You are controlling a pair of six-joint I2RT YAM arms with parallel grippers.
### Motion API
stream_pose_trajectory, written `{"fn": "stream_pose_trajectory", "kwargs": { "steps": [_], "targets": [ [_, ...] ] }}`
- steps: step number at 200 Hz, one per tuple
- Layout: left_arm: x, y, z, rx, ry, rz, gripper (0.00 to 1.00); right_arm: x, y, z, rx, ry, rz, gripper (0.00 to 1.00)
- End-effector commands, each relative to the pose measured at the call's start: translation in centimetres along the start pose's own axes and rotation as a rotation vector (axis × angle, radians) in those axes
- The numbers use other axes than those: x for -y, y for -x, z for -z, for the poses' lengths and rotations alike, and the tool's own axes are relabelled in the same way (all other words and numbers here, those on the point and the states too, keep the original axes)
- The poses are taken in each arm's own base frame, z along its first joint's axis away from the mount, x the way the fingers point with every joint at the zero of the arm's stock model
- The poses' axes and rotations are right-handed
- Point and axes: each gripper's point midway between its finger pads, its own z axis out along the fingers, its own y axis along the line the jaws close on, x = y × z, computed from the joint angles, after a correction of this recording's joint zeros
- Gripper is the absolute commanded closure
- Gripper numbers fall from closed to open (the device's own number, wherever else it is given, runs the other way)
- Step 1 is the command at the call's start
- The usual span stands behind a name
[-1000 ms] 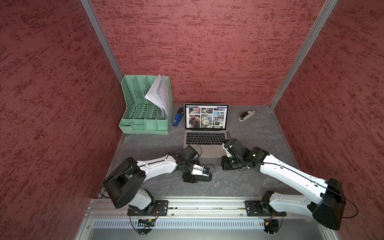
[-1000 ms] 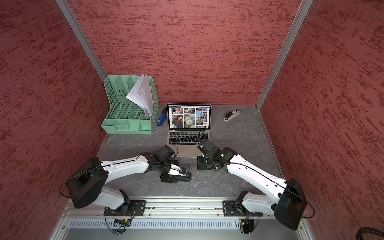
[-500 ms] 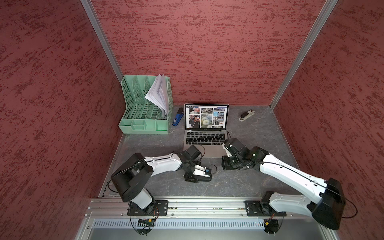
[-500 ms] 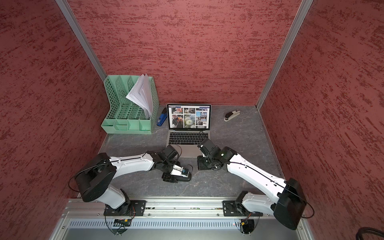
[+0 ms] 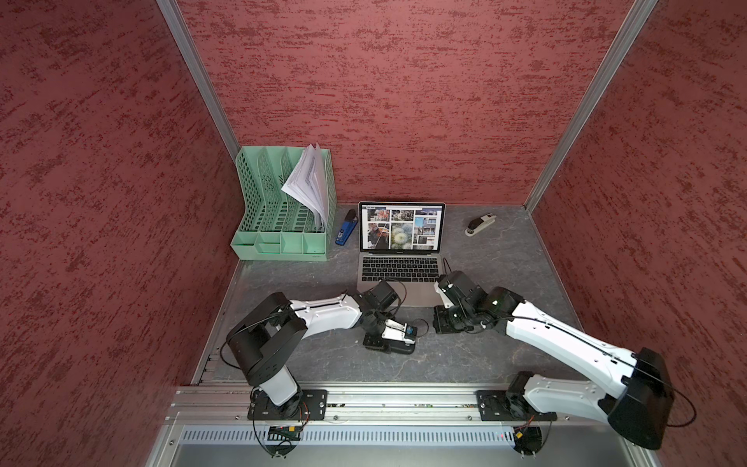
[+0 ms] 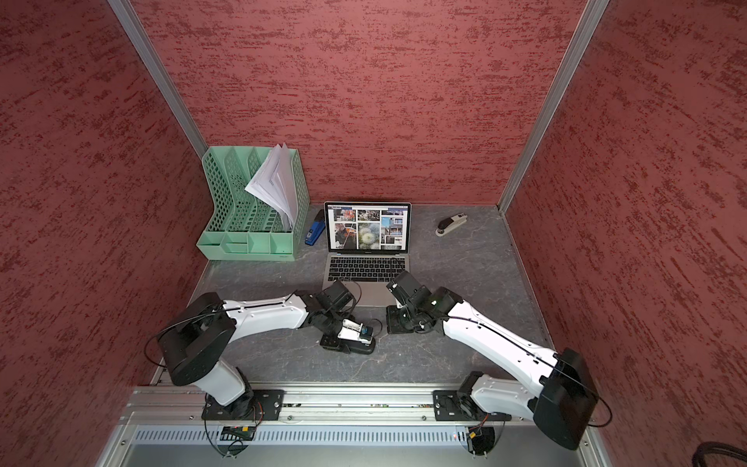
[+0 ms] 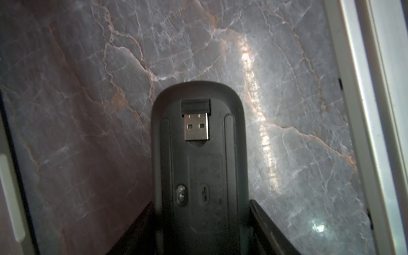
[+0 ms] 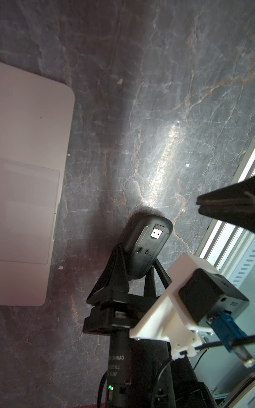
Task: Remove the wireless mouse receiver from the laptop
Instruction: Insert the USB plug into the mouse.
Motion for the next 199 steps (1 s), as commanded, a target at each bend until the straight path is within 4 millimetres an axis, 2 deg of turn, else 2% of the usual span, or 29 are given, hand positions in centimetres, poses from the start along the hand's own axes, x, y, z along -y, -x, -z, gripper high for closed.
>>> {"fn": "stream_pose_trajectory", "kwargs": {
  "steps": [1,23,59,106,130,156,174,199],
  "targets": [
    [-0.9,-0.1,-1.0,-0.053,0.004,0.055,0.54,-0.1,-0.7,-0.2,-0.024,0.039,-0.038,1.0],
    [-1.7,0.2,-1.6,-0.076,0.013,0.078,0.56,0.0,-0.8,-0.3,-0.026,0.04,-0.042,1.0],
    [-2.8,2.1,-1.7,-0.015,0.033,0.095,0.56,0.4,-0.8,-0.1,-0.025,0.03,-0.036,1.0],
    [-3.2,2.2,-2.1,-0.024,0.037,0.118,0.55,1.0,-1.3,-0.3,-0.038,0.018,-0.057,1.0],
    [-3.7,2.8,-1.9,-0.003,0.051,0.155,0.55,0.8,-1.9,-1.3,-0.067,0.054,-0.105,1.0],
    [-4.6,3.5,-1.8,0.022,0.075,0.196,0.56,-0.5,-2.6,-3.6,-0.128,0.158,-0.178,1.0],
    [-4.9,3.7,-1.9,0.035,0.09,0.218,0.56,-1.1,-2.0,-4.1,-0.116,0.204,-0.194,1.0],
    [-5.1,3.8,-2.3,0.051,0.102,0.241,0.56,-0.4,-0.6,-3.5,-0.069,0.208,-0.199,1.0]
  ]
}}
